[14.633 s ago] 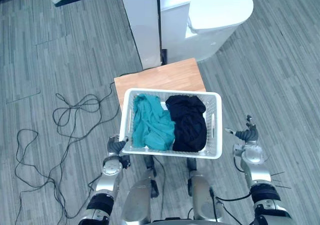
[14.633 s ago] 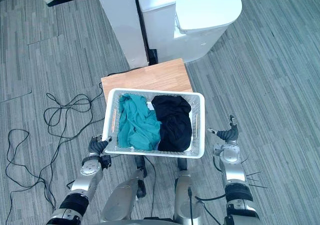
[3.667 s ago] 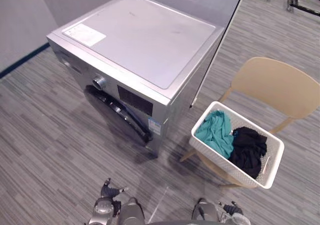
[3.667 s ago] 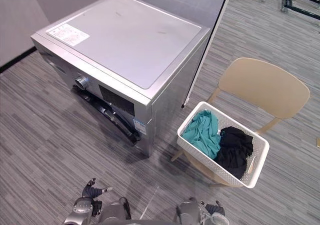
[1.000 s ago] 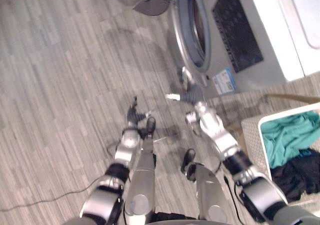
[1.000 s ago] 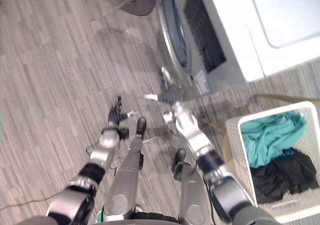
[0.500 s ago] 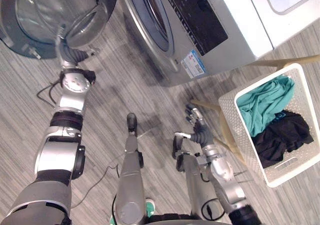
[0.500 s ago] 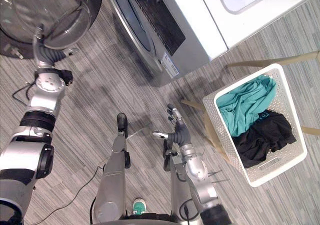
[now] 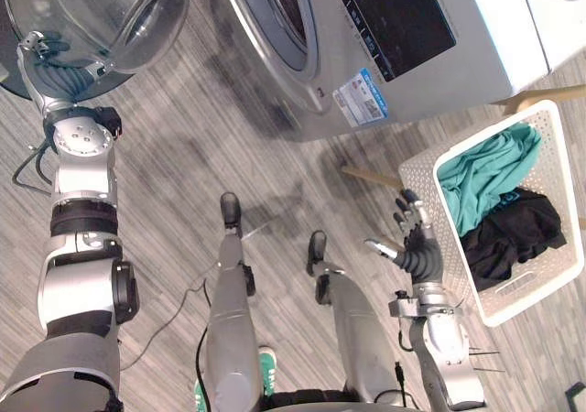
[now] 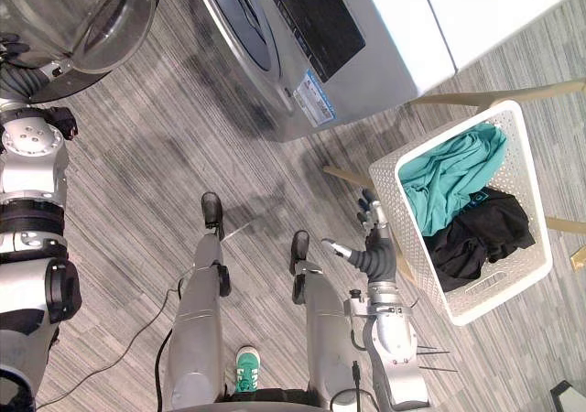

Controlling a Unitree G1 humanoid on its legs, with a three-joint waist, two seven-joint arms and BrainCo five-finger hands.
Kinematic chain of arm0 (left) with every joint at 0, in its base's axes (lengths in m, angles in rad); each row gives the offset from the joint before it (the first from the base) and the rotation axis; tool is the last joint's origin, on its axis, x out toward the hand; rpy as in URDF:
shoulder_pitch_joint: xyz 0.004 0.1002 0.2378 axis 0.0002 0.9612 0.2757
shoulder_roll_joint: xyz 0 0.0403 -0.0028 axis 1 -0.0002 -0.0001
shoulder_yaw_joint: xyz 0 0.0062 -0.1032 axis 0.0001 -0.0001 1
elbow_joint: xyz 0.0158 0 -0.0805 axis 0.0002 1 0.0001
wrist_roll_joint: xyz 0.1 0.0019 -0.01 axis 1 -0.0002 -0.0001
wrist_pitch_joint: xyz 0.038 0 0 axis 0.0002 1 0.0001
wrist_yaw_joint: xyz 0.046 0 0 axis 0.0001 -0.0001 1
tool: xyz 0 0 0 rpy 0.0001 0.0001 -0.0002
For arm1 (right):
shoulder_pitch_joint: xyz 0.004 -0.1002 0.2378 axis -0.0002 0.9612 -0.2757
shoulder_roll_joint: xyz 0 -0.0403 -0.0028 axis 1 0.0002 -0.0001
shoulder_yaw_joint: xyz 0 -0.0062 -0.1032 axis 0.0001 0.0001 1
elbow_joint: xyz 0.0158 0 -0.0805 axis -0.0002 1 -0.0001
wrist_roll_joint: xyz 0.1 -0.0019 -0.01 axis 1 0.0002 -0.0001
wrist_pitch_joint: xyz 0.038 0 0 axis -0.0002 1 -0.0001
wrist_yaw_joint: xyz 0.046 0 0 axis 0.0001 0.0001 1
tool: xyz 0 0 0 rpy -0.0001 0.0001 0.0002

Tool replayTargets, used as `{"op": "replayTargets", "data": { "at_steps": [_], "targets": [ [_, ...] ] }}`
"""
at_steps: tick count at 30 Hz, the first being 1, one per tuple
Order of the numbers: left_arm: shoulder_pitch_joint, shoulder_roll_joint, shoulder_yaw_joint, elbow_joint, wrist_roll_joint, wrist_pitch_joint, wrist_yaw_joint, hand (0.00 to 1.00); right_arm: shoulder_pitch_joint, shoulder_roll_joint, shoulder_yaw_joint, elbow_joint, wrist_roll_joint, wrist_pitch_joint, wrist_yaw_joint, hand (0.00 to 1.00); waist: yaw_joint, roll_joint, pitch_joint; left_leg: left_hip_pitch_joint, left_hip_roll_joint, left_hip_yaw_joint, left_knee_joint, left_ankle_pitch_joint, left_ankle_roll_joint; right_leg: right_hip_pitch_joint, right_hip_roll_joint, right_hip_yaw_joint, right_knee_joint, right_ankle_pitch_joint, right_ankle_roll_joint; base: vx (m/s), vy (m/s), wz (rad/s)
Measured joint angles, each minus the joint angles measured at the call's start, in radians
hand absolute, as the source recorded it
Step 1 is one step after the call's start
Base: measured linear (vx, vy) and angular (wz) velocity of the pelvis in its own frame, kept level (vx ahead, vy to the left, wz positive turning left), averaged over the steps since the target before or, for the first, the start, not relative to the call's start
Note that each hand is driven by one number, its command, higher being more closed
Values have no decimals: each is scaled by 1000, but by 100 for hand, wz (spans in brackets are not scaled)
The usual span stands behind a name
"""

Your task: Pick up the laundry basket with both hands and put the clothes into the washing machine.

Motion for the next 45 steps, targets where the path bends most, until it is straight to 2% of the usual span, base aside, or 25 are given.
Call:
{"op": "replayTargets", "data": {
  "at_steps": [4, 6, 8, 13, 15, 16, 17, 18, 19, 20, 21, 23, 24, 25, 26, 27, 28, 29, 30, 33, 34, 35, 38, 41, 45],
  "targets": [
    [268, -184, -74, -160, -1, -47, -6, 0, -3, -2, -28, -53, -41, 0, -29, 0, 8, 3, -3, 91, -11, 40, 72, -80, 6, 90, -27, 11, 33, -48, 0, -38, 21, -6],
    [443, -306, -139, -183, 15, -50, -31, 0, 2, -2, -70, -54, -65, 10, -35, 0, 2, 22, -53, 118, -20, 75, 78, -101, 12, 101, -31, 42, 34, -54, 2, -29, 46, -33],
    [558, -374, -170, -176, 54, -51, -59, 0, -4, -1, -96, -31, -76, 14, -35, 0, 5, 34, -93, 164, -20, 118, 68, -113, 15, 114, -31, 87, 22, -52, 8, 25, 21, -51],
    [759, -433, -187, -30, 114, -59, -123, 0, -6, -2, -145, 101, -119, 47, -30, 0, -2, 86, -196, 292, 2, 259, 56, -157, 6, 171, -9, 231, -64, 5, 35, 75, 19, -98],
    [798, -432, -172, 28, 117, -60, -140, 0, -19, -2, -161, 162, -137, 63, -27, 0, -16, 101, -206, 343, 28, 324, 59, -182, 0, 175, -9, 179, -81, 52, 34, 91, 11, -121],
    [817, -432, -149, 56, 118, -59, -150, 0, -34, -2, -161, 189, -138, 72, -26, 0, -18, 102, -212, 374, 49, 367, 61, -198, -6, 179, -23, 86, -96, 70, 1, 57, 0, -160],
    [854, -434, -127, 87, 119, -57, -156, 0, -62, -11, -164, 229, -144, 80, -25, 0, -24, 102, -218, 434, 71, 446, 65, -221, -5, 216, -83, -122, -116, 40, -77, 67, 29, -166],
    [870, -434, -117, 105, 120, -56, -158, 0, -73, -26, -165, 256, -157, 81, -25, 0, -32, 109, -224, 466, 75, 476, 66, -234, -21, 241, -123, -239, -107, 40, -82, 79, 43, -142],
    [873, -433, -115, 121, 121, -55, -162, 0, -77, -35, -166, 274, -164, 81, -25, 0, -36, 111, -228, 487, 83, 501, 73, -240, -31, 254, -141, -288, -101, 46, -77, 75, 23, -110],
    [870, -430, -106, 150, 123, -53, -171, 0, -83, -52, -167, 295, -185, 85, -24, 0, -34, 116, -235, 515, 108, 540, 103, -267, -48, 264, -137, -308, -97, 69, -35, 90, -53, -121],
    [868, -434, -99, 177, 127, -53, -174, 0, -82, -75, -165, 296, -207, 89, -24, 0, -35, 137, -248, 526, 146, 559, 150, -301, -67, 263, -104, -272, -98, 67, -31, 103, -87, -123],
    [870, -436, -90, 203, 137, -55, -175, 0, -86, -116, -142, 309, -259, 90, -25, 0, -29, 155, -259, 543, 222, 587, 280, -328, -77, 266, -58, -209, -96, 46, -41, 135, -132, -135],
    [872, -436, -71, 213, 143, -54, -175, 0, -99, -141, -120, 326, -290, 91, -25, 0, -24, 163, -259, 534, 283, 559, 420, -323, -63, 288, -28, -163, -95, 42, -48, 167, -157, -139],
    [875, -437, -68, 220, 146, -54, -175, 0, -100, -151, -114, 329, -300, 92, -25, 0, -25, 171, -258, 524, 308, 530, 487, -312, -39, 299, -14, -145, -96, 40, -52, 193, -143, -125],
    [878, -434, -68, 233, 147, -54, -174, 0, -103, -174, -97, 335, -315, 98, -26, 0, -27, 185, -264, 481, 342, 444, 618, -259, 47, 321, 6, -109, -99, 40, -57, 213, -49, -107],
    [878, -430, -70, 245, 147, -55, -174, 0, -109, -199, -87, 342, -326, 100, -27, 0, -26, 178, -262, 425, 330, 343, 718, -253, 63, 340, 6, -66, -114, 43, -65, 207, 2, -100],
    [877, -431, -71, 250, 146, -57, -174, 0, -116, -210, -80, 350, -336, 100, -27, 0, -26, 182, -264, 400, 304, 303, 751, -289, 42, 349, 3, -49, -123, 43, -66, 207, 68, -91],
    [877, -431, -74, 253, 146, -60, -174, 0, -134, -228, -80, 378, -352, 106, -27, 0, -23, 180, -264, 363, 238, 234, 765, -353, 24, 362, -8, -16, -134, 47, -65, 206, 79, -76],
    [879, -430, -81, 259, 145, -61, -174, 0, -146, -252, -70, 401, -365, 117, -26, 0, -15, 179, -263, 347, 180, 200, 714, -386, 22, 381, -16, 10, -146, 51, -58, 225, 115, -72],
    [881, -432, -82, 272, 140, -61, -174, 0, -174, -289, -34, 455, -395, 120, -24, 0, 3, 177, -261, 346, 90, 132, 467, -385, 18, 402, -25, 35, -159, 63, -39, 150, 168, -54],
    [885, -436, -92, 272, 137, -60, -174, 0, -193, -303, -12, 484, -414, 122, -24, 0, 3, 190, -269, 354, 49, 87, 290, -320, -25, 402, -18, 34, -169, 71, -25, 159, 275, -34],
    [885, -432, -103, 281, 134, -62, -176, 0, -223, -302, 10, 502, -431, 126, -23, 0, 8, 196, -266, 357, 33, 78, 236, -262, -23, 405, -14, 48, -185, 72, -1, 129, 213, -28],
    [866, -409, -110, 293, 133, -63, -175, 0, -269, -302, 43, 526, -443, 121, -19, 0, 5, 156, -262, 350, -34, 77, 185, -248, -7, 410, -76, 34, -248, 99, 41, 101, 158, 13],
    [859, -407, -114, 297, 115, -63, -174, 0, -373, -312, 117, 621, -453, 124, -16, 0, 15, 158, -249, 335, -64, 77, 180, -247, -3, 404, -105, 25, -275, 113, 61, 17, 132, 16],
    [793, -408, -116, 299, 99, -71, -167, 0, -593, -313, 205, 817, -465, 126, -7, 0, 60, 175, -177, 248, -73, 57, 173, -219, 35, 332, -100, 13, -279, 135, 61, -70, 39, 9]
  ]
}}
